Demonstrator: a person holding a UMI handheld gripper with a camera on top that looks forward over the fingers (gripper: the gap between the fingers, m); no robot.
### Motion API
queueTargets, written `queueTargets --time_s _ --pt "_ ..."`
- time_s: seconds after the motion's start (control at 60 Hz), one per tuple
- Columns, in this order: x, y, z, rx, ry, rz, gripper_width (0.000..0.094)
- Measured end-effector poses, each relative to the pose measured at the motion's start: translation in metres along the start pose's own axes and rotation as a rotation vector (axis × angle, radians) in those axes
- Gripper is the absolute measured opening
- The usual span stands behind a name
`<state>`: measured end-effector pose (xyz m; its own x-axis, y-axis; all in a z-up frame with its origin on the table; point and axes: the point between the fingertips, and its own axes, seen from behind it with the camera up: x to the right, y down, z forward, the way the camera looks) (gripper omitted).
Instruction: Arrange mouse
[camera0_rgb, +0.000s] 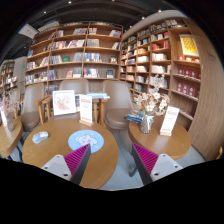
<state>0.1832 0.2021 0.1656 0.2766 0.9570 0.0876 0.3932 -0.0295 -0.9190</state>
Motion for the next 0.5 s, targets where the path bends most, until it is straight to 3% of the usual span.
queueTargets --time_s 0.183,0.5 --pt "-0.034 0.001 -0.007 -0.007 -0.032 -0.011 0.0852" --pt "-0.166 0.003 -0.011 0.003 -0.162 -0.060 0.0852"
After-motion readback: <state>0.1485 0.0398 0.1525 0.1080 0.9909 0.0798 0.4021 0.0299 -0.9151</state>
